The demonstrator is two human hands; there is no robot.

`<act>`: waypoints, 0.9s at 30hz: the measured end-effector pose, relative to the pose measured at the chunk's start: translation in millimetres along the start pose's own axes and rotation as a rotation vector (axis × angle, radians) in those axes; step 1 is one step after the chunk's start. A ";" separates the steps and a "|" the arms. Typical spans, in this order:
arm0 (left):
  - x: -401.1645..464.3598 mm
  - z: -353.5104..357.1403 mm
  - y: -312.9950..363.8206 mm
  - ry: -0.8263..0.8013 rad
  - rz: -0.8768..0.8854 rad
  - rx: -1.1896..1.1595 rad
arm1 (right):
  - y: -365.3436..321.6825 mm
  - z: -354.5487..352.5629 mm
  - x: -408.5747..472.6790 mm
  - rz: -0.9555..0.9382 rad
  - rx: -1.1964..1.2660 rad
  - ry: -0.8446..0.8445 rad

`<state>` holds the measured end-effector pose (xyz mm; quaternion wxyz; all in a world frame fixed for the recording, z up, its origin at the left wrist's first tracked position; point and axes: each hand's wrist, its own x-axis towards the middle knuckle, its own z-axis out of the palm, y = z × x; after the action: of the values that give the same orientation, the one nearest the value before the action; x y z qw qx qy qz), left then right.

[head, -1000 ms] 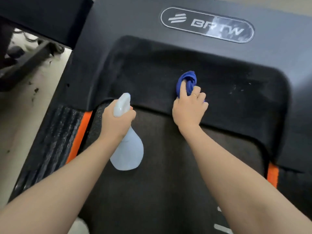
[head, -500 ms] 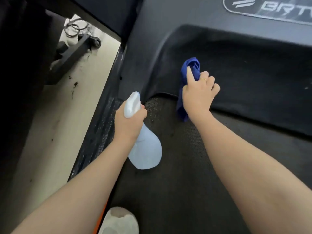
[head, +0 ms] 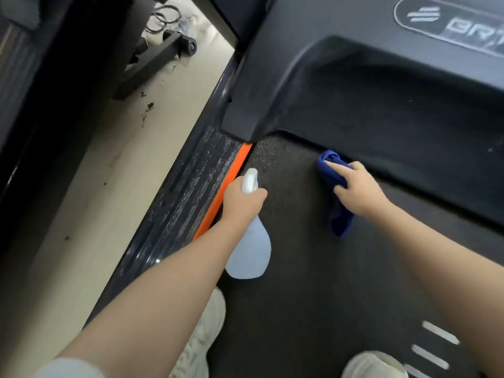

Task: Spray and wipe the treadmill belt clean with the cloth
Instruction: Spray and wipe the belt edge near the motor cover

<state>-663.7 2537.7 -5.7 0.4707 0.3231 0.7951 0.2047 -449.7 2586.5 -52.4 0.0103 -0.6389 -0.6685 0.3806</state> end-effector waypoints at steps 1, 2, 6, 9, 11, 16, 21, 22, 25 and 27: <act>-0.8 1.9 -0.4 -0.002 -0.010 -0.006 | 6.1 1.3 -7.1 0.026 0.022 0.007; -2.7 4.7 0.2 -0.007 -0.012 -0.002 | 10.9 1.6 -12.5 0.046 0.045 0.030; -12.5 29.9 6.2 -0.087 -0.009 0.037 | 28.9 -9.3 -29.5 0.080 0.111 0.155; -26.1 55.0 17.7 -0.179 0.016 0.018 | 43.1 -23.9 -45.4 0.129 0.151 0.229; -35.4 69.8 19.7 -0.251 0.041 0.009 | 52.3 -30.3 -54.8 0.157 0.159 0.258; -44.7 79.1 12.9 -0.294 0.084 0.081 | 58.0 -25.1 -60.2 0.154 0.101 0.275; -25.4 33.0 7.0 -0.094 0.120 0.061 | 24.8 3.7 -36.8 -0.049 -0.089 0.208; -21.1 21.5 5.8 -0.038 0.138 0.042 | 13.9 10.6 -28.6 -0.128 -0.184 0.188; -2.6 -8.5 1.8 0.089 0.218 0.022 | -23.1 26.5 6.7 -0.310 -0.374 0.223; 8.5 -25.8 -0.6 0.137 0.256 -0.017 | -51.4 34.9 34.9 -0.316 -0.417 0.289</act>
<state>-689.6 2542.8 0.8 0.3883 0.4031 0.7759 0.2912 -517.0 2604.8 -66.8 0.0329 -0.5626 -0.8152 0.1338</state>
